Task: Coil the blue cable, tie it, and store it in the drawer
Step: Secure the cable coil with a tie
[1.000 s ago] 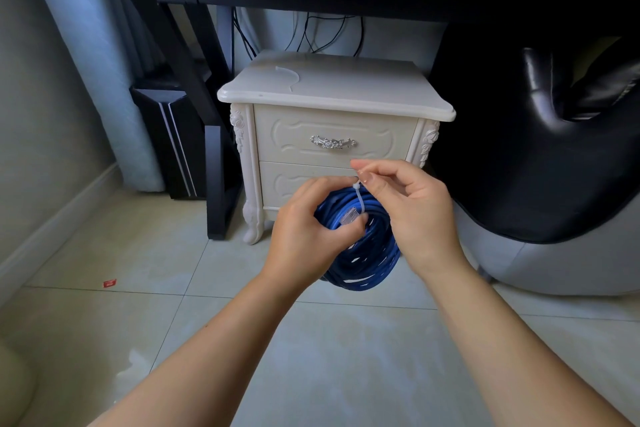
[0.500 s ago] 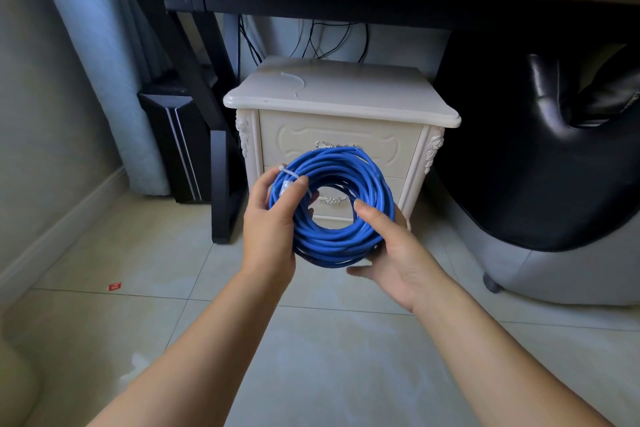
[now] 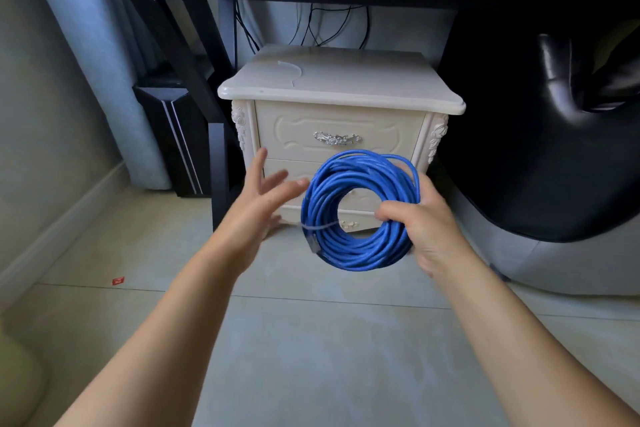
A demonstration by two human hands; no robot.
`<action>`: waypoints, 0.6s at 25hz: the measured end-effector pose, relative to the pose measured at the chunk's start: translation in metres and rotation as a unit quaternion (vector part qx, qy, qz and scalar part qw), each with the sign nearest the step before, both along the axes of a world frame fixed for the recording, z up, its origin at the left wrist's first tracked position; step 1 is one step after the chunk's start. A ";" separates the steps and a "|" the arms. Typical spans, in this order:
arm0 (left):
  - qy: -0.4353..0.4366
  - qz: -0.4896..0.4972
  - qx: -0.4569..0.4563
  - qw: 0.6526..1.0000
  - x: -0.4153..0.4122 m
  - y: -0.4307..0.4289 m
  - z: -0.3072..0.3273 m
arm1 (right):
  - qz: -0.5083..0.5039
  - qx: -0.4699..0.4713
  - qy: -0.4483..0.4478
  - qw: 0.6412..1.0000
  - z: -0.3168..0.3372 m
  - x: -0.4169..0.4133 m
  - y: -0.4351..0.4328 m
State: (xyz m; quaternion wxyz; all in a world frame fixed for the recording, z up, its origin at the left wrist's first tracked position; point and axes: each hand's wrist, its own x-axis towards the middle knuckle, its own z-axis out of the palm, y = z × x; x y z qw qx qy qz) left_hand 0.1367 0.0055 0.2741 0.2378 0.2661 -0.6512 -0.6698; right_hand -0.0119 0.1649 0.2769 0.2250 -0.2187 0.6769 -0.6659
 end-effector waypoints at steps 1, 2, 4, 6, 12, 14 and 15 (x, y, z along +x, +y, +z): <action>-0.021 -0.004 -0.085 0.996 0.000 -0.001 0.002 | 0.014 0.029 0.053 0.998 0.001 -0.002 0.000; -0.049 -0.024 -0.182 0.982 -0.002 0.002 0.003 | 0.034 0.065 0.107 0.992 0.002 -0.004 -0.001; -0.104 -0.073 -0.342 0.931 -0.011 0.010 0.001 | 0.089 0.147 0.199 0.965 0.005 -0.008 -0.005; -0.113 -0.105 -0.409 0.899 -0.022 0.016 -0.003 | 0.163 0.199 0.266 0.929 0.008 -0.008 -0.011; -0.128 -0.045 -0.412 0.901 -0.038 0.007 -0.004 | 0.203 0.217 0.316 0.901 0.011 -0.004 -0.035; -0.129 -0.002 -0.345 0.930 -0.037 -0.002 -0.005 | 0.202 0.186 0.283 0.919 0.008 -0.008 -0.046; -0.129 0.031 -0.300 0.945 -0.036 -0.008 -0.006 | 0.207 0.163 0.264 0.928 0.007 -0.012 -0.055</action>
